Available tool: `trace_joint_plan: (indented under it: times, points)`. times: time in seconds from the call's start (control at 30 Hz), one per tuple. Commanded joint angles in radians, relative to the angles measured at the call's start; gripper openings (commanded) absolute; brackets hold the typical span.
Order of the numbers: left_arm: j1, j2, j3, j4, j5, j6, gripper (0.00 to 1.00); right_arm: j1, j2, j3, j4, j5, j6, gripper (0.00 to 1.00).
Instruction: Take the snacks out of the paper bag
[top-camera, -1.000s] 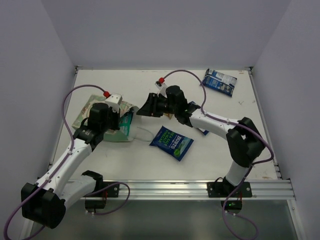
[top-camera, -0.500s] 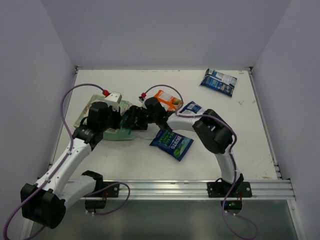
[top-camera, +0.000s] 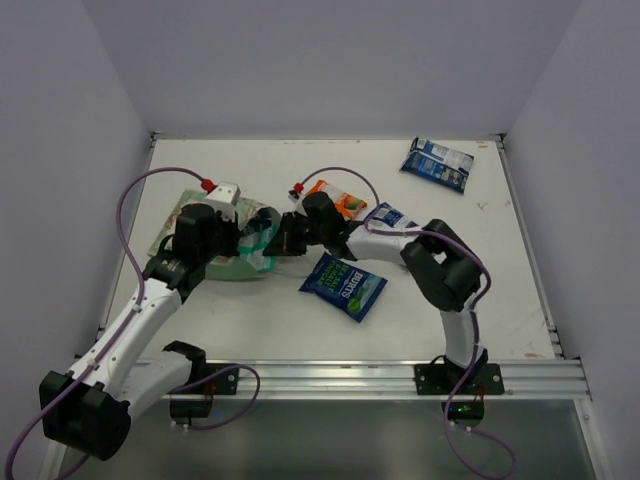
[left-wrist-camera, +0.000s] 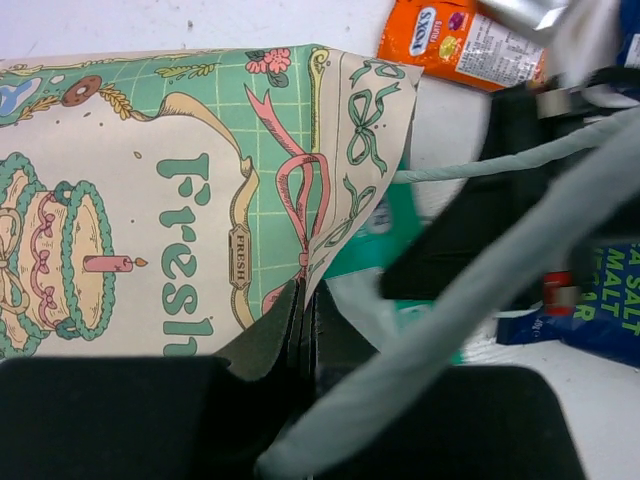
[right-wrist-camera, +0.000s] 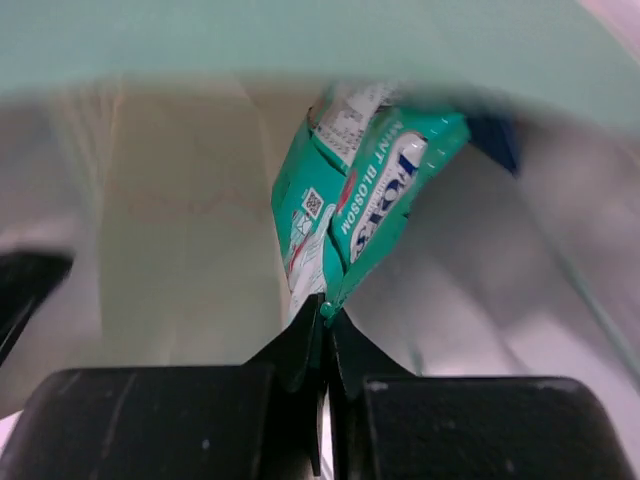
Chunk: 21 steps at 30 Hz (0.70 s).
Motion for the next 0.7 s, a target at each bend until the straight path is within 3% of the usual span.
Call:
trace_joint_plan:
  times: [0.0, 0.2, 0.37, 0.5, 0.67]
  points:
    - [0.000, -0.001, 0.033, 0.005, -0.111, -0.004, 0.00, -0.084, -0.274, -0.085, -0.054, -0.034, -0.071, 0.00]
    - [0.002, 0.010, 0.046, 0.033, -0.108, 0.028, 0.00, -0.222, -0.582, -0.114, -0.367, -0.054, -0.238, 0.00]
    - [0.004, 0.021, 0.114, 0.031, -0.085, 0.045, 0.00, -0.398, -0.679, -0.006, -0.516, -0.030, -0.304, 0.00]
    - [0.004, 0.030, 0.183, 0.008, -0.038, 0.051, 0.00, -0.496, -0.603, 0.112, -0.524, -0.011, -0.325, 0.00]
    - [0.004, 0.047, 0.272, -0.047, 0.050, 0.085, 0.00, -0.550, -0.315, 0.385, -0.497, 0.019, -0.307, 0.00]
